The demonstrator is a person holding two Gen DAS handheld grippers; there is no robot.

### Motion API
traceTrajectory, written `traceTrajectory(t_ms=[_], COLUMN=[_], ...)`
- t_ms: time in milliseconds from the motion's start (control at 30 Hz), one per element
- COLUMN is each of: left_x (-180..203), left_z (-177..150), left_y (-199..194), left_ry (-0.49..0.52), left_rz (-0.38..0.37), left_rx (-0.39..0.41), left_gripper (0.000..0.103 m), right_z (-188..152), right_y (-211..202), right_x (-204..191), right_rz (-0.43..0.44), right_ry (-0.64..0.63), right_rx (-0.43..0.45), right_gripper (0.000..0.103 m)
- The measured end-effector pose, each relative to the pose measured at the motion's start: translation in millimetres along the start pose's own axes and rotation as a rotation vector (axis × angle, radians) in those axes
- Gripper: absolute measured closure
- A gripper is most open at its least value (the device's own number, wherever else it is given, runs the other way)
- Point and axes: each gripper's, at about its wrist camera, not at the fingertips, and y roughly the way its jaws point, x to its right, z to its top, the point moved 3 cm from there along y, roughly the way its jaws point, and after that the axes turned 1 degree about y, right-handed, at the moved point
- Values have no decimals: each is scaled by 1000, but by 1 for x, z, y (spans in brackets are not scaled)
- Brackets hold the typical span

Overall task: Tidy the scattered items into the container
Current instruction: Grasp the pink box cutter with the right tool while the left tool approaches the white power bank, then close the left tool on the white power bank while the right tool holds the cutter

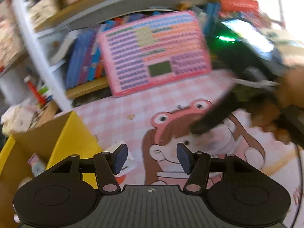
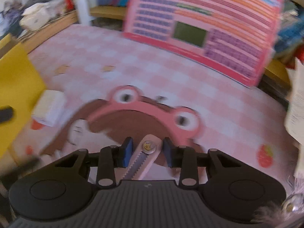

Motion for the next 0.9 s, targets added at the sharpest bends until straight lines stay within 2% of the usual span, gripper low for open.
traceTrajectory(t_ms=[100, 267, 433, 567, 667, 733, 767, 800, 900], left_x=[-16, -28, -27, -29, -29, -30, -31, -31, -23], left_z=[1, 0, -8, -4, -2, 0, 0, 0, -3], left_y=[21, 54, 73, 80, 83, 86, 86, 85, 77], left_ry=[-118, -229, -250, -269, -288, -307, -314, -315, -277], left_rz=[61, 189, 242, 270, 279, 265, 243, 214, 127], left_rx=[-56, -137, -209, -205, -199, -200, -202, -204, -217], left_gripper=[45, 45, 45, 45, 45, 51, 58, 60, 61], right_z=[-7, -16, -23, -30, -35, -36, -37, -38, -45], right_y=[-7, -14, -20, -25, -28, -30, -30, -32, -38], right_x=[13, 9, 6, 7, 7, 7, 7, 8, 12], right_rz=[-12, -24, -23, -34, -41, -54, -64, -68, -70], right_ry=[19, 24, 71, 106, 114, 112, 110, 115, 126], right_rx=[-3, -5, 1, 7, 12, 16, 14, 12, 3], right_gripper=[70, 70, 68, 66, 66, 70, 76, 79, 79])
